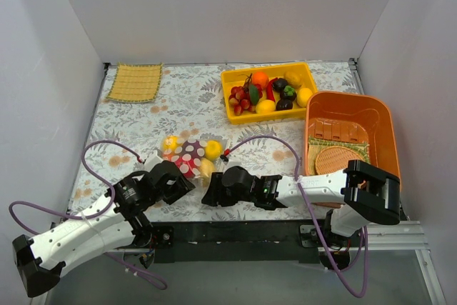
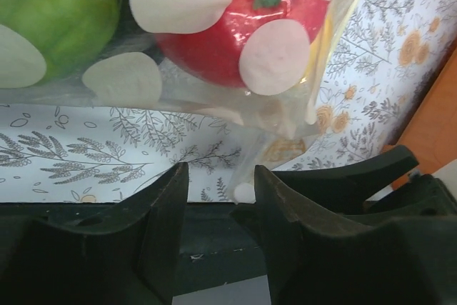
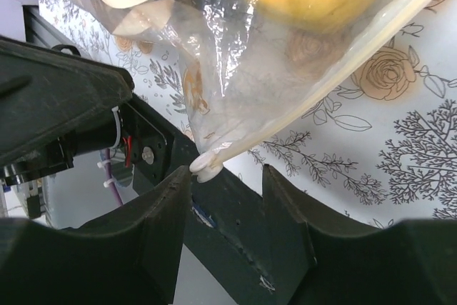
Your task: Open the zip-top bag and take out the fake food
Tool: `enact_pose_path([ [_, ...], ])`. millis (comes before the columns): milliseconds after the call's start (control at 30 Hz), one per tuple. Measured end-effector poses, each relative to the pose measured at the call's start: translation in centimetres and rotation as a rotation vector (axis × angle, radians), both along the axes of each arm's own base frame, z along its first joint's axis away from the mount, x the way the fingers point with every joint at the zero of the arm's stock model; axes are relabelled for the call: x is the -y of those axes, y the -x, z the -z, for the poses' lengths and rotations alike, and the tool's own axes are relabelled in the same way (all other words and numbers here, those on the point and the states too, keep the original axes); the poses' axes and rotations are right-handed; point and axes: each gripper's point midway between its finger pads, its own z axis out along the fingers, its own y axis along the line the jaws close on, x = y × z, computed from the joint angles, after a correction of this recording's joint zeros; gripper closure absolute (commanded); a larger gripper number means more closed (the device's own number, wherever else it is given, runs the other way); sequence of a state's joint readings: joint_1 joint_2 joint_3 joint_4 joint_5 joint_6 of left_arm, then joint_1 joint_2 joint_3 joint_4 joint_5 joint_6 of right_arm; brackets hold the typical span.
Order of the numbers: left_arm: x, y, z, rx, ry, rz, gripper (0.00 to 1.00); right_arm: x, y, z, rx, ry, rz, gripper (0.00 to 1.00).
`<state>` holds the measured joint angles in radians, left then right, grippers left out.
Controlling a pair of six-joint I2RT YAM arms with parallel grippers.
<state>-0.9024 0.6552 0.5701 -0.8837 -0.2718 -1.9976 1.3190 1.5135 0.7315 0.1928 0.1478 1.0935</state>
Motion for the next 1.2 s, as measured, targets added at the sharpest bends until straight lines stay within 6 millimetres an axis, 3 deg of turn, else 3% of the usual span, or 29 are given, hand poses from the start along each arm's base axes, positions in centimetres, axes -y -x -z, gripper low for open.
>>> enact_pose_path([
  [467,0.8,0.5,1.8,-0.027,0.032,0.031,0.63,0.1,-0.9,-1.0,0.03,-0.019,0.05,0.49],
  [700,1.2,0.5,2.0,-0.026,0.05,0.04,0.64,0.2,-1.0,-0.9,0.022,-0.018,0.068,0.58],
  [900,1.7,0.5,1.9,-0.019,0.078,0.05,0.62,0.1,-1.2,-0.5,0.021,-0.005,0.079,0.74],
  [1067,2.6,0.3,1.7,-0.001,0.124,0.065,0.57,0.2,-1.3,-0.4,0.017,-0.003,0.095,0.96],
  [1200,2.9,0.6,2.6,-0.012,0.138,0.08,0.54,0.3,-1.4,-0.3,0.013,0.002,0.105,0.99],
])
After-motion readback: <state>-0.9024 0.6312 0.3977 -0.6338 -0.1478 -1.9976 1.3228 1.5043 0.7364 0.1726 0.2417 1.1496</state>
